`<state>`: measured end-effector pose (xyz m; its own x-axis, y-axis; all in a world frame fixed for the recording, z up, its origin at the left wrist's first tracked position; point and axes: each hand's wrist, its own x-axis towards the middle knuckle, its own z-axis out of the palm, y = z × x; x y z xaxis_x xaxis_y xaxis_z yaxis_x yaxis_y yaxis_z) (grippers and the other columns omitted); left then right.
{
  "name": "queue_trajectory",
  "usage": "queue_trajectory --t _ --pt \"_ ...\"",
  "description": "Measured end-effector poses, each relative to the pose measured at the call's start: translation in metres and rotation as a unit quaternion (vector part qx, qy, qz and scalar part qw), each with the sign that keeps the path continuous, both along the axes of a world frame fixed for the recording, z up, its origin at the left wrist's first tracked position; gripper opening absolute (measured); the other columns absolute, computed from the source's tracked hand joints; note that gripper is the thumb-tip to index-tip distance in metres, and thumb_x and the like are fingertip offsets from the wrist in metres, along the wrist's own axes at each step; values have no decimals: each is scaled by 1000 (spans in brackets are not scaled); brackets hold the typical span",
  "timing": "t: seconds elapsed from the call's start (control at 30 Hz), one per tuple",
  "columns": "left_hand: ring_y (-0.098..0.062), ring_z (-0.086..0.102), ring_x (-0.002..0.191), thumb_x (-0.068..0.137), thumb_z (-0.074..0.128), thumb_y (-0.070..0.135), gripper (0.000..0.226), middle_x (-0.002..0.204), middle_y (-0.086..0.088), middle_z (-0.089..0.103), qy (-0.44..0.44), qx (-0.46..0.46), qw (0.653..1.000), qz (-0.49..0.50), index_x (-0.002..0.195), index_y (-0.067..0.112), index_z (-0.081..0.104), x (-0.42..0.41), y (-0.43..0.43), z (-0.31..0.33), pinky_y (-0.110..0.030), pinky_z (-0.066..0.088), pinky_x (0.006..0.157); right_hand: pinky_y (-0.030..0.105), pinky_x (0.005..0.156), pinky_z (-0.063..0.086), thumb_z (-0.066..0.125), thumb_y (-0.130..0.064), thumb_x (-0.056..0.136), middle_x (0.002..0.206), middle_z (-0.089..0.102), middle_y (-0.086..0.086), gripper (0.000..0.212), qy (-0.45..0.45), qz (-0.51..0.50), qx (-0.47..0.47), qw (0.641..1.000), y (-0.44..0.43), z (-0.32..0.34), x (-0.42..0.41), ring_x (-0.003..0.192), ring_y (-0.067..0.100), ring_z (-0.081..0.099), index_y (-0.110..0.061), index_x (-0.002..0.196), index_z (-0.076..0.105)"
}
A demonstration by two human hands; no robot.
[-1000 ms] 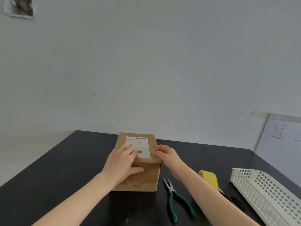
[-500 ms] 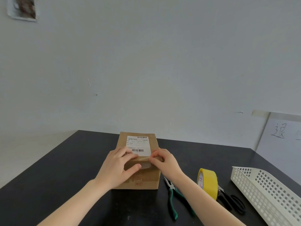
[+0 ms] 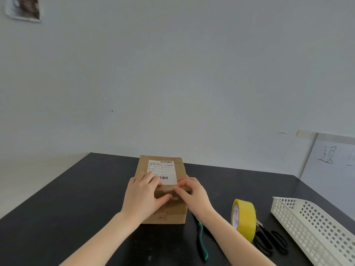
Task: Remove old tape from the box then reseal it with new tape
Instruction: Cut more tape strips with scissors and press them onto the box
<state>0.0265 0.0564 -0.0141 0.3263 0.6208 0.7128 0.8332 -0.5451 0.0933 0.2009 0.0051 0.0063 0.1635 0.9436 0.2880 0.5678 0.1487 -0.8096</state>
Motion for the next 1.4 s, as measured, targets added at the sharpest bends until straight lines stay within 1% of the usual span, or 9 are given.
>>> queue_trajectory --t 0.1,0.27,0.4,0.6,0.77,0.93,1.07,1.3,1.4 --pt "-13 59 89 74 44 72 49 93 10 63 -1 9 1000 1 84 29 66 1 2 -1 -34 50 77 9 76 38 63 -29 92 124 54 -12 8 -9 -3 2 1000 0 -1 0 110 1 48 -23 95 68" --pt "-14 61 89 73 64 64 38 94 9 64 -4 13 1000 -3 84 27 66 1 5 -5 -34 50 77 9 73 38 63 -30 93 120 55 -13 12 -21 -9 8 1000 1 -3 0 107 1 51 -22 99 69" --pt "-12 61 84 75 59 63 39 90 10 64 -12 32 999 -2 83 26 65 2 2 -5 -33 46 80 11 71 40 65 -32 90 112 56 -15 7 -27 -4 13 1000 0 -3 0 101 3 55 -26 92 66" --pt "-10 60 84 76 46 69 46 91 12 63 -13 39 999 -12 84 27 65 -1 3 -6 -33 45 82 11 70 42 75 -41 79 107 55 -17 25 -81 8 24 996 -1 -5 5 99 2 55 -29 94 59" --pt "-10 59 85 75 48 70 46 92 12 62 -7 36 999 -10 85 28 65 -2 6 -8 -33 44 81 14 72 44 73 -40 80 98 54 -18 20 -113 -6 50 992 6 -10 6 96 4 55 -31 90 58" --pt "-9 59 84 76 47 70 46 91 13 63 -7 34 999 -9 84 28 65 -1 6 -7 -31 44 80 18 77 46 69 -42 83 98 54 -19 19 -167 -8 71 983 8 -12 7 96 4 51 -33 90 54" --pt "-7 59 85 77 45 70 47 91 14 63 -8 32 999 -18 84 29 66 -2 5 -4 -31 44 82 14 72 42 72 -43 79 93 57 -16 20 -147 -3 76 986 7 -10 10 92 3 53 -34 86 56" --pt "-8 58 84 84 44 64 42 90 13 63 -8 31 999 -20 83 28 64 -1 6 -2 -29 43 79 16 72 43 74 -45 78 89 60 -14 19 -111 -6 76 991 12 -7 11 90 3 55 -34 79 59" --pt "-8 59 84 83 45 65 42 89 13 63 -11 28 999 -30 81 27 64 -2 5 1 -30 44 78 20 76 46 73 -46 78 91 60 -15 18 -99 -3 61 993 12 -7 11 93 2 54 -35 78 59"
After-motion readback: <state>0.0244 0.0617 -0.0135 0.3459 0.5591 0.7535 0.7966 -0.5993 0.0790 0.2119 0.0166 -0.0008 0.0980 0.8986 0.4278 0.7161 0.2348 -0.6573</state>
